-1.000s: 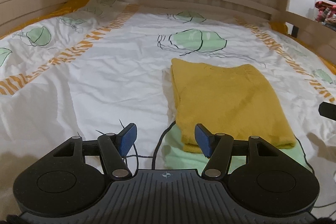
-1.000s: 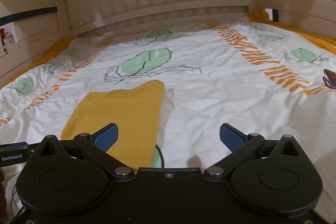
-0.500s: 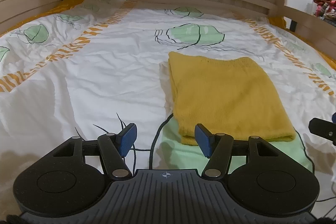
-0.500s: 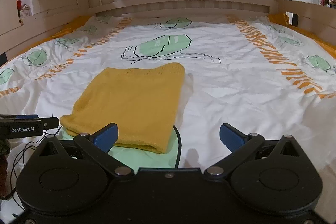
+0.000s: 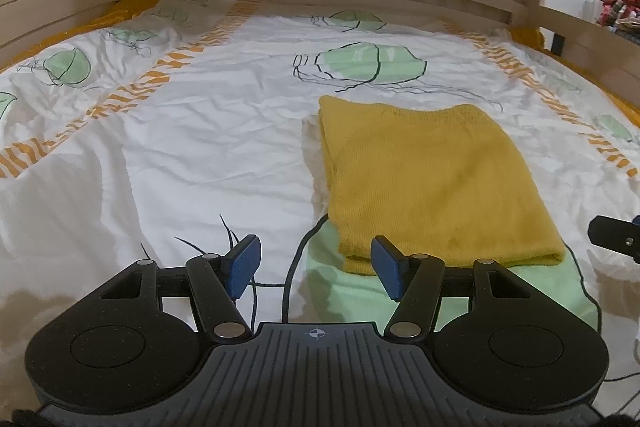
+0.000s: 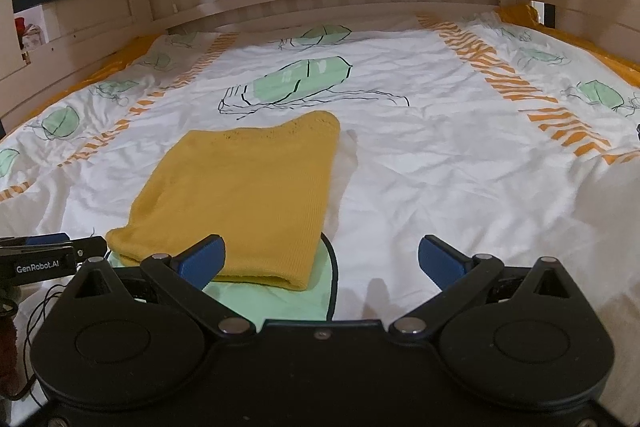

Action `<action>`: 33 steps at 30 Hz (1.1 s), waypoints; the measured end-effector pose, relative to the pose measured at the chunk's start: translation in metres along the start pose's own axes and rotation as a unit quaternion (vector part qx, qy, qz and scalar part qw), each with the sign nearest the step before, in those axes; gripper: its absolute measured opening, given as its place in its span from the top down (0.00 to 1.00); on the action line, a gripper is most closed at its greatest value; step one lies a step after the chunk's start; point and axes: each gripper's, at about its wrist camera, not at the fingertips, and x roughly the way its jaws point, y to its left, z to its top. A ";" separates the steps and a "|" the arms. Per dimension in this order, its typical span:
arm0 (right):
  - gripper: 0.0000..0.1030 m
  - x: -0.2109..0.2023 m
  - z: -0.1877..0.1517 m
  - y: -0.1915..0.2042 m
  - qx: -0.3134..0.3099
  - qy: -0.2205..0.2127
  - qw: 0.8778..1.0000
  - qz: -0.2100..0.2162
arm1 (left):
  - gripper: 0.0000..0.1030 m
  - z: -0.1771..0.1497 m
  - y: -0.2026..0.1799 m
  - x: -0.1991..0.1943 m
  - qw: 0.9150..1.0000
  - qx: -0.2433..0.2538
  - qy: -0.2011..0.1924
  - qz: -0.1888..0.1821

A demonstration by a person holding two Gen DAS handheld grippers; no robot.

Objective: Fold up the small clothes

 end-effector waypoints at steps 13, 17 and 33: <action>0.01 0.002 0.000 0.000 0.003 0.004 1.000 0.002 | 0.43 0.000 -0.002 0.001 1.000 0.004 0.003 -0.002; 0.01 0.002 -0.001 0.001 0.002 0.005 1.000 0.002 | 0.43 0.000 -0.002 0.001 1.000 0.003 0.005 -0.003; 0.01 0.003 -0.001 0.002 0.003 0.006 1.000 0.002 | 0.43 0.000 -0.002 0.001 1.000 0.003 0.008 -0.004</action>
